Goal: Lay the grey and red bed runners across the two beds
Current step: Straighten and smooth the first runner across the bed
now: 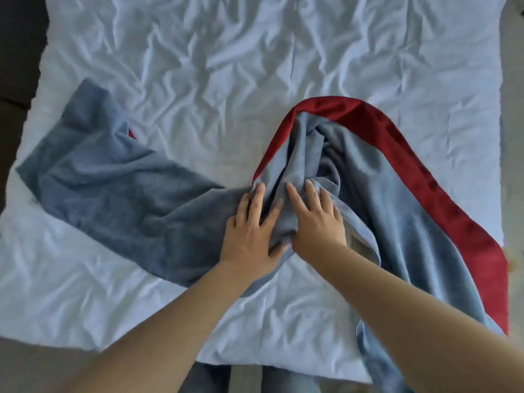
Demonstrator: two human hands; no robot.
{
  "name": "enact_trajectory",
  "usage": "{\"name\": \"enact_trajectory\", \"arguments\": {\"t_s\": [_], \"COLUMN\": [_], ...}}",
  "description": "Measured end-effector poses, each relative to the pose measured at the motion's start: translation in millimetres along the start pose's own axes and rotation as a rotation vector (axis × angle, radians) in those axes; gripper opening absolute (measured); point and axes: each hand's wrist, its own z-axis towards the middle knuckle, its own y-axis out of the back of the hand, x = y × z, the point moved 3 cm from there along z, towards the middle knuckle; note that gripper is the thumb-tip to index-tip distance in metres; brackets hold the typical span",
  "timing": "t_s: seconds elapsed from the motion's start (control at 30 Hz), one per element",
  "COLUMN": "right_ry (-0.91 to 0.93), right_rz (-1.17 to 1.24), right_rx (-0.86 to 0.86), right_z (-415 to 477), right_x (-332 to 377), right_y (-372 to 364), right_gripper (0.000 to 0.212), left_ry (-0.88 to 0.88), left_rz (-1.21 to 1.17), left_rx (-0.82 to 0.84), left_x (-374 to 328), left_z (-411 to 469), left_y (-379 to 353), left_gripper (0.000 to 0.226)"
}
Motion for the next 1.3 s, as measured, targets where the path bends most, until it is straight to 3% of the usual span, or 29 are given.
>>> {"name": "enact_trajectory", "arguments": {"t_s": [0.17, 0.3, 0.47, 0.63, 0.83, 0.93, 1.03, 1.1, 1.2, 1.3], "right_ry": [0.128, 0.088, 0.031, -0.002, -0.233, -0.237, -0.095, 0.002, 0.206, 0.318], "right_rz": [-0.170, -0.207, -0.113, -0.199, -0.285, -0.214, -0.112, -0.005, 0.151, 0.259], "right_rx": [-0.230, -0.103, -0.157, -0.046, 0.218, 0.155, 0.019, -0.063, -0.247, -0.411], "right_z": [7, 9, -25, -94, -143, -137, -125, -112, -76, -24], "right_x": [-26, -46, -66, -94, -128, -109, -73, -37, 37, 115], "right_y": [-31, -41, -44, -68, -108, -100, -87, -76, -53, -23], "right_gripper": [0.089, 0.067, 0.035, 0.021, 0.033, 0.037, 0.042, 0.047, 0.058, 0.060], "left_ry": [-0.137, -0.125, -0.061, -0.047, -0.185, -0.173, -0.223, -0.264, -0.217, -0.097], "left_rz": [0.065, 0.119, 0.094, 0.094, 0.198, 0.191, 0.033, -0.239, -0.533, -0.485], "left_rx": [0.058, 0.032, 0.026, 0.040, 0.108, 0.171, 0.203, 0.077, -0.302, -0.541], "left_x": [17, 6, -21, -26, -35, -38, -33, -21, 23, 94], "left_z": [-45, -39, -28, -30, -65, -64, -62, -62, -51, -21], "left_y": [-62, -75, -75, -83, -116, -116, -100, -75, -29, 19], "left_gripper": [0.122, 0.121, 0.111, 0.118, 0.120, 0.115, 0.101, 0.075, 0.042, 0.025]}}
